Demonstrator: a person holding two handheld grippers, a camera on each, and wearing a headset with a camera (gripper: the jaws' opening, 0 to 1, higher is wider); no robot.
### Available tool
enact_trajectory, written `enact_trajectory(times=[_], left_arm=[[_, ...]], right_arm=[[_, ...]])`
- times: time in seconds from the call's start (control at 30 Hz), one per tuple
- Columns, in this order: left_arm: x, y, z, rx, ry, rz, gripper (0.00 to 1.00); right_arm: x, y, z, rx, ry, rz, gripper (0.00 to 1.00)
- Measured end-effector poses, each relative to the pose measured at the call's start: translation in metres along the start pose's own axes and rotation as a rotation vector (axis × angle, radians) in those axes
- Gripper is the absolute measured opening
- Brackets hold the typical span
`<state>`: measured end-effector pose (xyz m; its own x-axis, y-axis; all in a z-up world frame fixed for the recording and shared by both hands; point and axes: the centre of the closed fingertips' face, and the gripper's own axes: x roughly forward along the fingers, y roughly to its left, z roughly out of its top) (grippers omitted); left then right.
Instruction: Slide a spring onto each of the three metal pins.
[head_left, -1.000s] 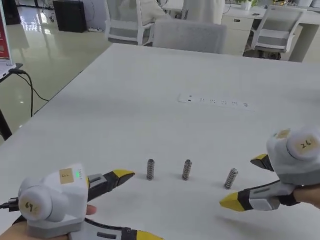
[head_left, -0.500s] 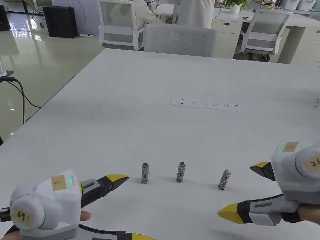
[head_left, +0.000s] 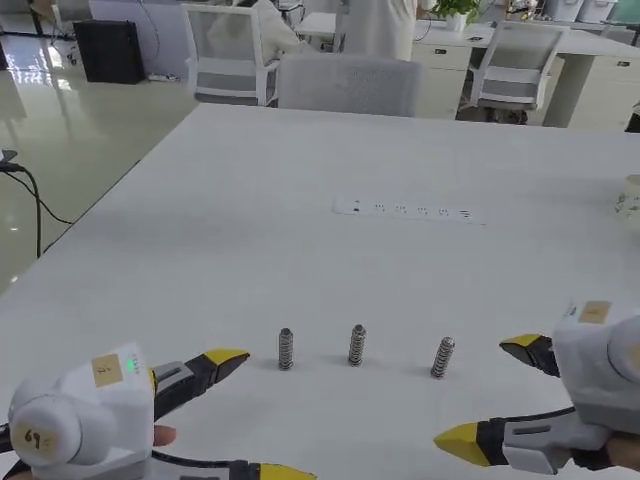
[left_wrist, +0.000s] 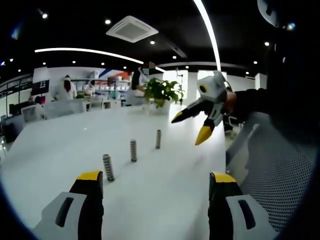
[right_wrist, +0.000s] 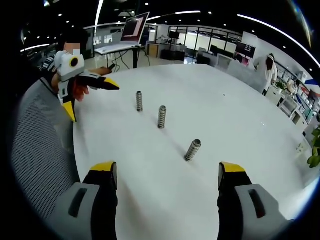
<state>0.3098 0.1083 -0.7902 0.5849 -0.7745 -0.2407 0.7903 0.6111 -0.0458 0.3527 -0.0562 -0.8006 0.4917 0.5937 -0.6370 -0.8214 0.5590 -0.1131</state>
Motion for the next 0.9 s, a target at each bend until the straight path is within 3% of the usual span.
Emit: enact_trajectory(times=[0.4,0.57,0.7,0.9], left_arm=[[-0.003,0.006,0.001,-0.013,-0.014,0.028,0.84],[-0.003,0.007,0.000,-0.017,-0.011,0.029,0.84],[-0.003,0.008,-0.001,-0.022,-0.011,0.035,0.84],[-0.002,0.010,-0.009,-0.015,0.009,0.036,0.84]], right_arm=[[-0.009,0.010,-0.001,-0.012,-0.081,0.033,0.83],[-0.012,0.010,0.003,-0.014,-0.148,0.045,0.82],[-0.012,0.007,0.000,-0.014,-0.170,0.045,0.82],[-0.005,0.010,-0.008,-0.001,-0.194,0.065,0.86]])
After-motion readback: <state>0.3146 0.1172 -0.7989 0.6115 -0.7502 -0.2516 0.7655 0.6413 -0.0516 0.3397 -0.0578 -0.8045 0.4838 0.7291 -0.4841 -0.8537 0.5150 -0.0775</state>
